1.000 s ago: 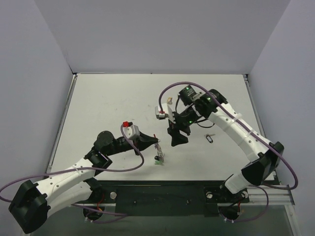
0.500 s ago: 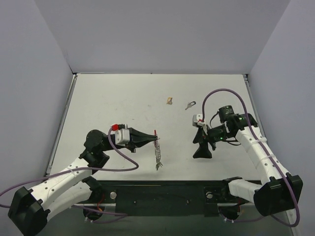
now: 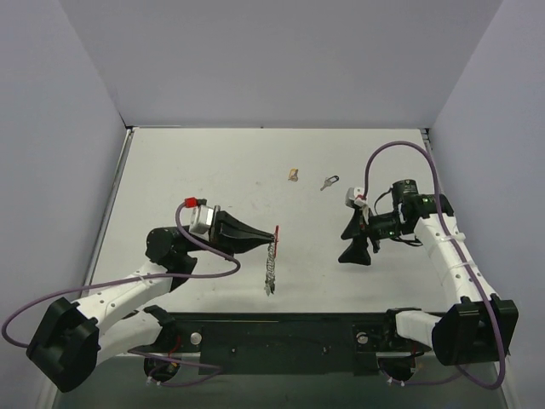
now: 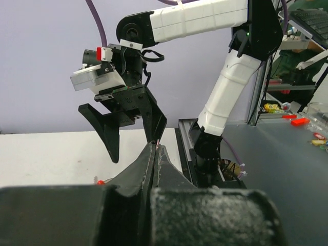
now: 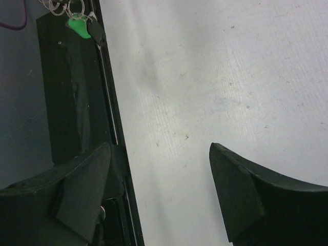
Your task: Put the keys on the keyring
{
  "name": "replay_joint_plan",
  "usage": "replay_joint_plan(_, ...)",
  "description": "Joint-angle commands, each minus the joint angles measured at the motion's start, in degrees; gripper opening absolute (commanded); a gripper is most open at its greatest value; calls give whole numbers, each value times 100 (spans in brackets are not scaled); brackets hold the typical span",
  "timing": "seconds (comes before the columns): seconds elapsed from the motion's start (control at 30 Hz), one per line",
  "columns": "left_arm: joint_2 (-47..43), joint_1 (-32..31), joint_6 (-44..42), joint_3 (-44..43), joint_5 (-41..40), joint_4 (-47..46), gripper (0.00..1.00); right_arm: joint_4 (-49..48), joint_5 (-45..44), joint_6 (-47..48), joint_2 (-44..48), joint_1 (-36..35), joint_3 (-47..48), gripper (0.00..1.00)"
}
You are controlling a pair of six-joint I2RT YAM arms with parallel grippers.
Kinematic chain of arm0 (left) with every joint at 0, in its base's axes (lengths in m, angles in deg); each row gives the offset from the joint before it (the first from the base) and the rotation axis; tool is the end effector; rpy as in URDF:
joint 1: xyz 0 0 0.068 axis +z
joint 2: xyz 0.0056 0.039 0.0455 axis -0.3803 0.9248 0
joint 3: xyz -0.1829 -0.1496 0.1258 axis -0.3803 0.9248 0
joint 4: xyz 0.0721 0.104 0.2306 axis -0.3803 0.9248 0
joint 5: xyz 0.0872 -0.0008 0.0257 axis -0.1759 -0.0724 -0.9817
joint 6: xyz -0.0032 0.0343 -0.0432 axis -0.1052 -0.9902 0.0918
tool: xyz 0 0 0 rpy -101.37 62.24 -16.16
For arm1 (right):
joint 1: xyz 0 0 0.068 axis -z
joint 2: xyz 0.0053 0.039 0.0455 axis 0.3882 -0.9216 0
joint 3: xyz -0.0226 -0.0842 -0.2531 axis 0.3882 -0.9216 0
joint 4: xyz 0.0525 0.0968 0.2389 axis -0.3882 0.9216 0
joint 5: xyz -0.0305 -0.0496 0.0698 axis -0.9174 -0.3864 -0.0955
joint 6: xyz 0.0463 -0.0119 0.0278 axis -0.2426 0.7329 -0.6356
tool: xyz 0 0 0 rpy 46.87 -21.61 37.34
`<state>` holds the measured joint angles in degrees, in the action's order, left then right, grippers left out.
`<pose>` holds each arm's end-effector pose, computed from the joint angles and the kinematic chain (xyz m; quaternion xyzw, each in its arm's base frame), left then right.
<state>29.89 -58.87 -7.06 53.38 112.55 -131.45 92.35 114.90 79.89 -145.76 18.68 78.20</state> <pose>0.1479 -0.1461 0.3157 0.4111 0.3773 -0.6032 0.5699 0.2113 0.0495 0.2833 -0.5297 0.6426 0.3781 0.4043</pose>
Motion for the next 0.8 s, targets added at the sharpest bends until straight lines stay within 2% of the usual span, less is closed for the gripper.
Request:
replay_joint_plan(0.0,262,39,1089,-11,-481,-1539,0,337,284,424,-219,21,99,73)
replay_joint_plan(0.1,509,39,1486,112,-922,-2137,0,670,371,925,-342,21,64,73)
replay_joint_plan(0.17,535,13,1557,164,-1317,-2016,0,776,433,1189,-421,-14,47,73)
replay_joint_plan(0.3,588,-286,1347,226,-2117,-1638,0,803,398,1147,-518,-259,169,72)
replay_joint_plan(0.4,641,-645,1066,323,-2784,-1523,0,777,266,971,-605,-602,397,68)
replay_joint_plan(0.53,694,-1181,617,437,-3460,-1409,0,759,-146,-91,-1043,-1218,1284,59)
replay_joint_plan(0.63,580,-1585,153,490,-3875,-1198,0,759,-112,-996,-1317,-1289,2030,58)
replay_joint_plan(0.77,448,-1938,-226,665,-4472,-1101,0,584,116,-1437,-1231,-1376,2375,58)
